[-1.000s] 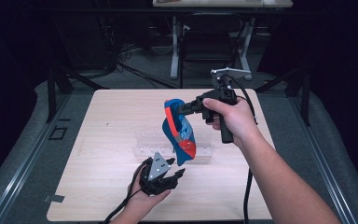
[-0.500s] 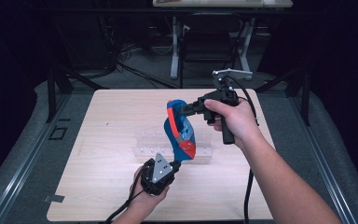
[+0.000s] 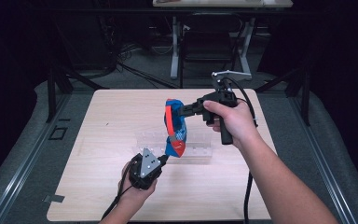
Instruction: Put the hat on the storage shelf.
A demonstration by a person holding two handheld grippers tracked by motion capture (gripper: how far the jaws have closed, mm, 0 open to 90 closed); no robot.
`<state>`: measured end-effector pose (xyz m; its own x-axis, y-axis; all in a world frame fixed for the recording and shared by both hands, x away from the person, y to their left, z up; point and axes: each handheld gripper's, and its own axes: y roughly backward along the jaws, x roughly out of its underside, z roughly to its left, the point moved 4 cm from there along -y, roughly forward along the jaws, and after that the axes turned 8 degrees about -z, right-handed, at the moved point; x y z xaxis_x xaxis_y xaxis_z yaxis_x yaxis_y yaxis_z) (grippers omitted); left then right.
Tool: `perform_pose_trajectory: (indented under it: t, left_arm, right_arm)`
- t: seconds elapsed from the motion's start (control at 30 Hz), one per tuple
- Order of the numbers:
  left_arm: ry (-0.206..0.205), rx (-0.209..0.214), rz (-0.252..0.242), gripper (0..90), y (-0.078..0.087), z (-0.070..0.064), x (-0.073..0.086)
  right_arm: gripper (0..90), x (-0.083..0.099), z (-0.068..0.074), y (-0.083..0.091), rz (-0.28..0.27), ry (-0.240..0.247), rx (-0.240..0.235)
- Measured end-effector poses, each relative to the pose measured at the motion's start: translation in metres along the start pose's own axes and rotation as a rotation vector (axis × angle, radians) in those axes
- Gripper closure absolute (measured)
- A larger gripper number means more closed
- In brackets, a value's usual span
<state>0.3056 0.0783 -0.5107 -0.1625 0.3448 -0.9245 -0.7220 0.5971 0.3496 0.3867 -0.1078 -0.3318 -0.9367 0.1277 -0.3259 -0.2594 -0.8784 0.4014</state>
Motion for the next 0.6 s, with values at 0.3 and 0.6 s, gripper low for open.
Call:
perform_pose_trajectory:
  t: [0.3, 0.6]
  left_arm:
    - [0.044, 0.035, 0.007, 88.8, -0.005, 0.010, 0.003]
    - [0.096, 0.066, 0.028, 88.8, -0.012, 0.016, 0.007]
  right_arm:
    - [89.5, 0.000, -0.003, -0.004, -0.003, -0.009, 0.008]
    - [89.4, -0.002, -0.018, -0.010, -0.007, -0.031, 0.028]
